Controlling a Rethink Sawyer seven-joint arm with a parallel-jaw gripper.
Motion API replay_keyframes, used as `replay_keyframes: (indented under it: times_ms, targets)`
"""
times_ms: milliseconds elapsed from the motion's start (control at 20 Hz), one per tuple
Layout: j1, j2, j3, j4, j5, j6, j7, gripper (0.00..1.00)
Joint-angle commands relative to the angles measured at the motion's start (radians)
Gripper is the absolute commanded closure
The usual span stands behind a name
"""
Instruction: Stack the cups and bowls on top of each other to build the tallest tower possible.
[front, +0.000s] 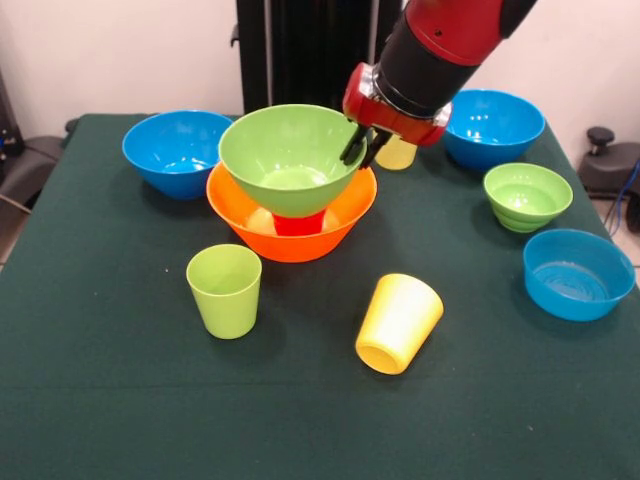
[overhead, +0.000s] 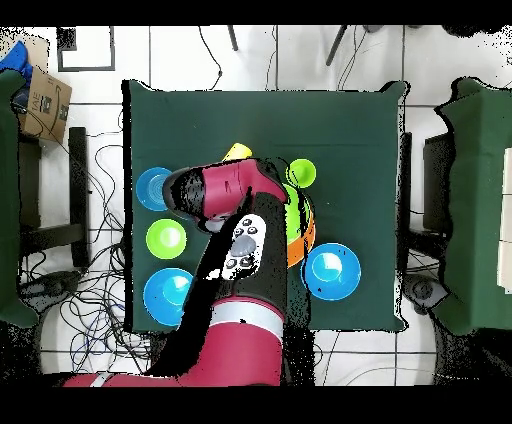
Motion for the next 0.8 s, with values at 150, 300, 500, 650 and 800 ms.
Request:
replay_keyframes:
  times_ms: [150,300,500,650,800]
  targets:
    - [0.013,0.017,0.059,-0.025,0.005,-0.078,0.107,1.0]
    - [0.013,0.02,0.059,-0.034,-0.003,-0.051,0.081,1.0]
    - [0.011,0.022,0.062,-0.039,0.0,-0.022,0.068,0.0]
    - [0.01,0.021,0.064,-0.027,0.006,-0.046,0.081,0.0]
    - [0.012,0.021,0.063,-0.025,0.008,-0.047,0.086,0.0]
